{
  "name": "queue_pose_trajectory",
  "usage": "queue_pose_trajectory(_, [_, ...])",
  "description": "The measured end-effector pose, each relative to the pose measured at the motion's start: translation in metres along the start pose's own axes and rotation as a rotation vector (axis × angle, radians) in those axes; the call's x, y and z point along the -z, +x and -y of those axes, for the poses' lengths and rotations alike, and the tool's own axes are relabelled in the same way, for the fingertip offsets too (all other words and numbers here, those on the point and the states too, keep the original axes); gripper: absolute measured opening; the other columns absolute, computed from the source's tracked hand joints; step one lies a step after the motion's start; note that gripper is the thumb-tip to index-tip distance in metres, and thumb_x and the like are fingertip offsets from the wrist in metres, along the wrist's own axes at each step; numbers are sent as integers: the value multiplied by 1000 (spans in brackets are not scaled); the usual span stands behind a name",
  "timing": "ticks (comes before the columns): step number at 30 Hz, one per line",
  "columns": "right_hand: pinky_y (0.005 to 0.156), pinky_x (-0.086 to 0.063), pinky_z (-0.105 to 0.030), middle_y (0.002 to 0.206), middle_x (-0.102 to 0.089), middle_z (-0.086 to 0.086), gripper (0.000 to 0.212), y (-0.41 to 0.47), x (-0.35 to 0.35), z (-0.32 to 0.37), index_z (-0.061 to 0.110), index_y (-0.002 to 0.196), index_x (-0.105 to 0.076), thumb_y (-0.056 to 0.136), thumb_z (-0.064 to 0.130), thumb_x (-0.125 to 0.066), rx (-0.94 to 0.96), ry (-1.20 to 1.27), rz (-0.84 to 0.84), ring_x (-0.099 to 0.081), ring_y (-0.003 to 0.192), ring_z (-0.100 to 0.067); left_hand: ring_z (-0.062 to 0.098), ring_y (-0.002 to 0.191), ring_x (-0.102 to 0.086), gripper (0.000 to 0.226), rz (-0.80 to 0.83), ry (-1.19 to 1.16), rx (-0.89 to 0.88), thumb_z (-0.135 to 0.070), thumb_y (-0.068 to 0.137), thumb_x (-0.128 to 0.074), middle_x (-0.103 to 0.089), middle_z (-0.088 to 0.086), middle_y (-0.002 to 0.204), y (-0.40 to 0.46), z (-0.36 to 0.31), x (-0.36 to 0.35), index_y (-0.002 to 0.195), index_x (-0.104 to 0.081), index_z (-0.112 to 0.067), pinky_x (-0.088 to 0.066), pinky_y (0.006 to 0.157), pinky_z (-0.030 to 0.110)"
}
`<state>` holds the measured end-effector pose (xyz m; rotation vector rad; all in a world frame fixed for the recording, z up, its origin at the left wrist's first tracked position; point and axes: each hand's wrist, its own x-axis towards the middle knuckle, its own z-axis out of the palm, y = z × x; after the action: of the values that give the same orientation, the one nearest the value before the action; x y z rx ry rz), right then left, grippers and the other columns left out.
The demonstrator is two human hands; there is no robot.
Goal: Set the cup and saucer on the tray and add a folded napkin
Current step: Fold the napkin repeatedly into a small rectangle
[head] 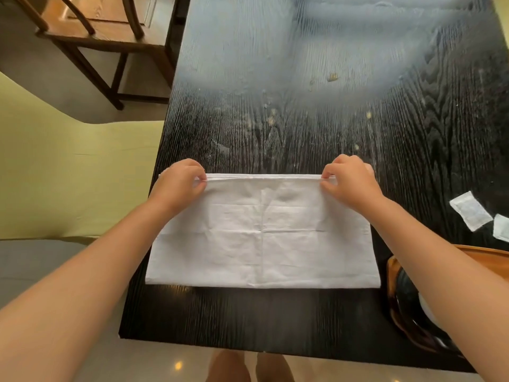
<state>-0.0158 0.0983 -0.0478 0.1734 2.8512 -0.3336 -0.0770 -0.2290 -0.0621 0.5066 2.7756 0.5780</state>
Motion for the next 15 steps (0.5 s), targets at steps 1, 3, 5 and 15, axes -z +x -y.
queue_pose_trajectory(1, [90,-33,-41,109,-60,-7,15,1,0,-1,16,92,-70,86,22,-57,7,0,-11,-48,104,-30,28,100,-58,8,-8,2,-5,-9,83,-62,-64,10,104,2,0,0,84,-69,-5,-46,86,39])
queue_pose_trajectory(3, [91,-32,-41,105,-62,-5,15,4,1,-2,17,88,-71,86,21,-57,21,-8,-25,-50,101,-28,29,96,-59,9,-9,-3,-21,-8,84,-61,-64,10,100,7,0,3,85,-69,-4,-47,84,40])
queue_pose_trajectory(5, [92,-31,-41,98,-64,-4,15,7,1,-3,18,86,-71,86,20,-56,17,1,-40,-52,96,-26,30,93,-59,9,0,-7,-25,-7,84,-60,-64,11,97,12,-1,5,86,-69,-4,-48,82,41])
queue_pose_trajectory(15, [99,-23,-44,82,-63,-1,9,8,-15,-3,18,88,-65,81,16,-59,-88,64,-195,-54,87,-26,31,84,-57,7,-88,26,7,-8,82,-61,-62,9,86,21,0,-6,88,-65,-8,-48,75,43])
